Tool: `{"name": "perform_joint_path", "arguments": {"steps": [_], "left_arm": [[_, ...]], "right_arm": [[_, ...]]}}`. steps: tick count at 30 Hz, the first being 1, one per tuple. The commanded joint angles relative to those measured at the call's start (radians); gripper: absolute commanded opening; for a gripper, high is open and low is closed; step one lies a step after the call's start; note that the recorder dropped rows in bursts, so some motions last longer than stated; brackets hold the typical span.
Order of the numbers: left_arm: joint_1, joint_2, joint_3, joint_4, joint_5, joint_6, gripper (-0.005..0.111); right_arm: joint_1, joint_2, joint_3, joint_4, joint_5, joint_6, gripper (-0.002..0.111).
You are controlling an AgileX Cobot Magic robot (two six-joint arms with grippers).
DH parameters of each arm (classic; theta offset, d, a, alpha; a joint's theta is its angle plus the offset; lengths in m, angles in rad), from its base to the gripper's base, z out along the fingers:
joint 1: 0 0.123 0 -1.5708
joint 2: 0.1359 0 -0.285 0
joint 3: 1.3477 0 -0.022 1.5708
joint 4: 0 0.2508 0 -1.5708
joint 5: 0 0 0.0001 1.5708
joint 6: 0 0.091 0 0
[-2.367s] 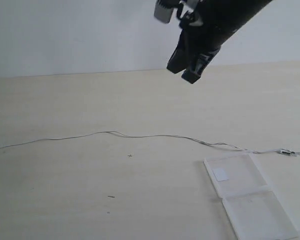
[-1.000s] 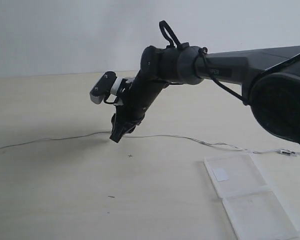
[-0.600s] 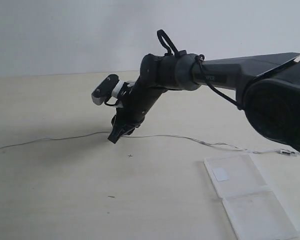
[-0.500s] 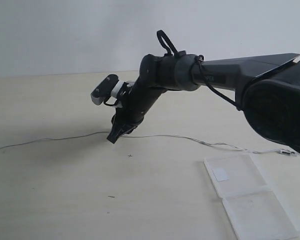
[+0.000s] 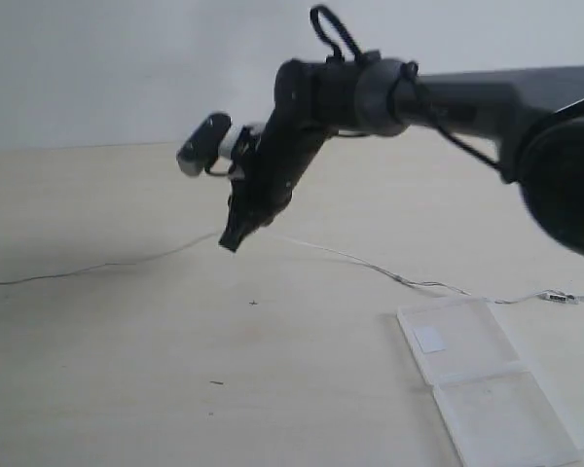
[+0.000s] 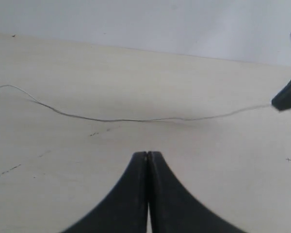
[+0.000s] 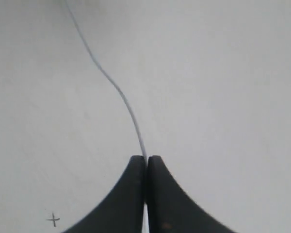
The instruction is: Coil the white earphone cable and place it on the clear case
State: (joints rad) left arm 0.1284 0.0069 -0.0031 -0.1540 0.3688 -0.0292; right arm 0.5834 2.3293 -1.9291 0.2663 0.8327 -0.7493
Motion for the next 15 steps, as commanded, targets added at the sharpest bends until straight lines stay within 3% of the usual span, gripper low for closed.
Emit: {"name": "perform_joint_path", "arguments": {"steps": [1,15], "left_arm": [[0.004,-0.007,0.003,0.006,-0.006,0.0,0.0],[0.004,-0.007,0.003,0.006,-0.006,0.0,0.0]], "right_arm": [[-0.002,-0.183,-0.005,0.028,0.003,0.038,0.0],[-0.002,-0.566,-0.005,0.052,0.072,-0.041,0.0]]}}
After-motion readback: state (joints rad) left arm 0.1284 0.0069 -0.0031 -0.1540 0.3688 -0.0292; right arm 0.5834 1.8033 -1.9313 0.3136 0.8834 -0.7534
